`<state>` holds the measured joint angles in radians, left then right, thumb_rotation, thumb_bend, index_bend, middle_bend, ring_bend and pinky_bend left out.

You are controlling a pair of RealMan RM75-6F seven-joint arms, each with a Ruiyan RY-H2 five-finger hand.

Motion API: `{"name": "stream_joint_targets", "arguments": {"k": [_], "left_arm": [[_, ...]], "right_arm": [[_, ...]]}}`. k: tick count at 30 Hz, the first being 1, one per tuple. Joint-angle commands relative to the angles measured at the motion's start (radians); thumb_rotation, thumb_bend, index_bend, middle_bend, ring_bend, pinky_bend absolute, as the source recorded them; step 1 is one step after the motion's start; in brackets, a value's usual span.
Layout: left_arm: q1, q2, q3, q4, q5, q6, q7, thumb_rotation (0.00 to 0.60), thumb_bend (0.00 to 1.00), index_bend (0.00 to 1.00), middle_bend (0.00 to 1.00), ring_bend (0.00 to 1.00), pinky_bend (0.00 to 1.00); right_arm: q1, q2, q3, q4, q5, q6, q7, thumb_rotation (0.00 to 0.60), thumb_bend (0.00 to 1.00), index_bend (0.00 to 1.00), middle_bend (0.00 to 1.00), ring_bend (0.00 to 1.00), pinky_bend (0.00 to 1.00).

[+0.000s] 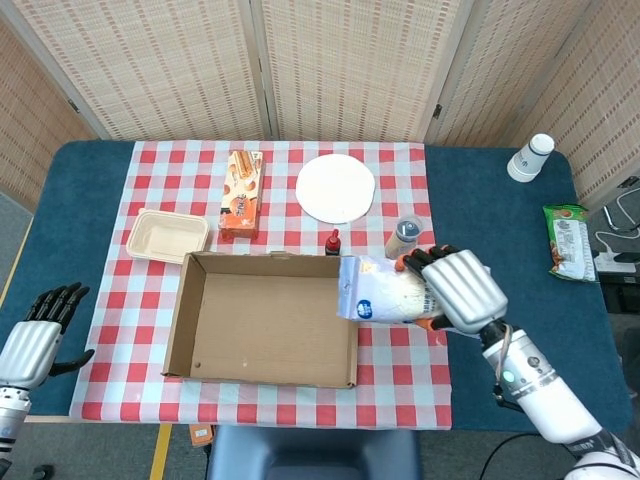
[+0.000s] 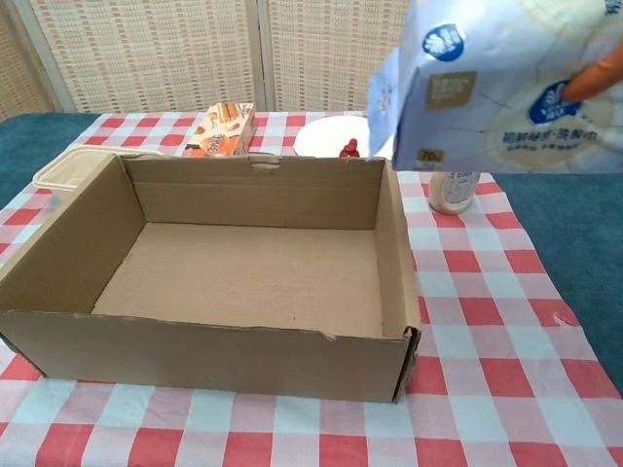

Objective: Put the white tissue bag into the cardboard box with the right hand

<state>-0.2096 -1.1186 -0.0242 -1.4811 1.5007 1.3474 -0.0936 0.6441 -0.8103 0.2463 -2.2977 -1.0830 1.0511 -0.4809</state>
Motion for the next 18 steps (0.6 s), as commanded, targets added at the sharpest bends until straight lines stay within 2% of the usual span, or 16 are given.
{"name": "stream_joint_targets", "arguments": {"k": [1,10,18], "left_arm": [[0.002,0.003,0.001,-0.002,0.005,0.006,-0.002,0.600,0.21,0.00,0.00,0.00,0.07],[0.008,0.012,-0.003,0.003,0.002,0.018,-0.028,0.600,0.21,0.00,0.00,0.00,0.07],[0.005,0.015,-0.001,0.002,0.006,0.013,-0.036,0.600,0.21,0.00,0.00,0.00,0.07]], "right_arm": [[0.104,-0.130,0.038,0.040,0.037,-0.028,-0.062,0.600,0.00,0.54,0.37,0.35,0.52],[0.329,-0.426,0.050,0.191,0.255,-0.047,-0.209,0.600,0.00,0.50,0.37,0.35,0.52],[0.445,-0.601,0.067,0.317,0.374,-0.007,-0.251,0.600,0.00,0.50,0.37,0.35,0.52]]}}
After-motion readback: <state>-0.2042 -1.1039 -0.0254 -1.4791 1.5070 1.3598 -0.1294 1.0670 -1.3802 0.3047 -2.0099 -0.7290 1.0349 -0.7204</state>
